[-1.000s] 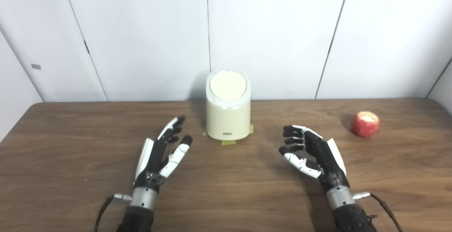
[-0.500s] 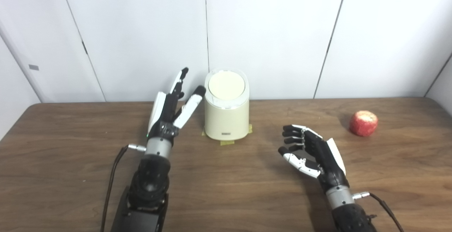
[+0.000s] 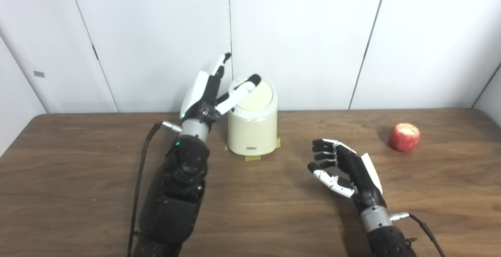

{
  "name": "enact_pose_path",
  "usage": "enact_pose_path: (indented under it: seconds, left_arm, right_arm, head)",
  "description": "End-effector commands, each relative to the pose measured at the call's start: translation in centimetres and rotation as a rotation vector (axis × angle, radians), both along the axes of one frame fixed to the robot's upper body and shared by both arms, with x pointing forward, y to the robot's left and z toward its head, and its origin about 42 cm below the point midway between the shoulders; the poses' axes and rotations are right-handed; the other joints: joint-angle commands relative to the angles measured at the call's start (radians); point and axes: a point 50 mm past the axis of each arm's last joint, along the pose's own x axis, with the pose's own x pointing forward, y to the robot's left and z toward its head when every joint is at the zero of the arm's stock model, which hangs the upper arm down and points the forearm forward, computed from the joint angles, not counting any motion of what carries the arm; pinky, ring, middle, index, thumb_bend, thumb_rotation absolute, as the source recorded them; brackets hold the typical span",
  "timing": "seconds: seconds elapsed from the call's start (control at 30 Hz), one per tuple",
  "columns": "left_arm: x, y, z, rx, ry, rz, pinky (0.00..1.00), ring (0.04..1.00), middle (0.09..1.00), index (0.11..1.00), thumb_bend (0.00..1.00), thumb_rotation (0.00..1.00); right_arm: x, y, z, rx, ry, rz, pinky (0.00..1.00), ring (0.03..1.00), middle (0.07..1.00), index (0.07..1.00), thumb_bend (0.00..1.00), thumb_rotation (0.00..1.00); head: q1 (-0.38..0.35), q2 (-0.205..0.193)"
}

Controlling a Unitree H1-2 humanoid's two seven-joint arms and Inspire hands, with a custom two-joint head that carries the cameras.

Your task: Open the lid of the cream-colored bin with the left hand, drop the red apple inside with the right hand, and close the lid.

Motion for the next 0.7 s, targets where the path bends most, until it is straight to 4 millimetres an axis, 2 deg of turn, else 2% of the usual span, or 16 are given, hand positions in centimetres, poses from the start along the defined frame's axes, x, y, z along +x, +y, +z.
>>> enact_pose_path:
  seconds: [0.0,0.3,0.4,0.47,0.53,0.67]
  left_arm:
    - [1.0,-0.9,2.7,0.042,-0.069,0.008,0.94,1.0,1.0,1.0,0.73,0.82]
    - [2.8,-1.9,2.7,0.129,-0.041,0.043,1.0,1.0,1.0,1.0,0.7,0.76]
    - [3.0,-2.1,2.6,0.143,-0.034,0.05,1.0,1.0,1.0,1.0,0.69,0.72]
    - [3.1,-2.3,2.5,0.148,-0.03,0.058,1.0,1.0,1.0,1.0,0.68,0.69]
    - [3.2,-2.5,2.4,0.163,-0.033,0.071,0.94,1.0,1.0,1.0,0.66,0.64]
    - [3.5,-2.8,2.4,0.205,-0.041,0.095,0.94,1.0,1.0,1.0,0.6,0.64]
  right_arm:
    - [0.9,0.3,2.1,0.001,-0.091,0.012,0.56,0.656,0.695,0.691,0.26,0.26]
    - [0.8,0.3,2.2,0.007,-0.081,0.004,0.57,0.667,0.701,0.689,0.27,0.31]
    - [0.8,0.3,2.2,0.006,-0.085,0.008,0.57,0.664,0.697,0.688,0.27,0.29]
    - [0.8,0.3,2.2,0.004,-0.088,0.011,0.57,0.663,0.694,0.687,0.26,0.29]
    - [0.9,0.3,2.1,0.003,-0.091,0.013,0.56,0.656,0.692,0.688,0.26,0.26]
    - [0.8,0.4,2.1,-0.009,-0.092,0.011,0.56,0.658,0.693,0.687,0.25,0.26]
  head:
    - [-0.002,0.0]
    - [-0.002,0.005]
    - [-0.002,0.005]
    - [-0.002,0.004]
    - [-0.002,0.004]
    - [-0.004,0.004]
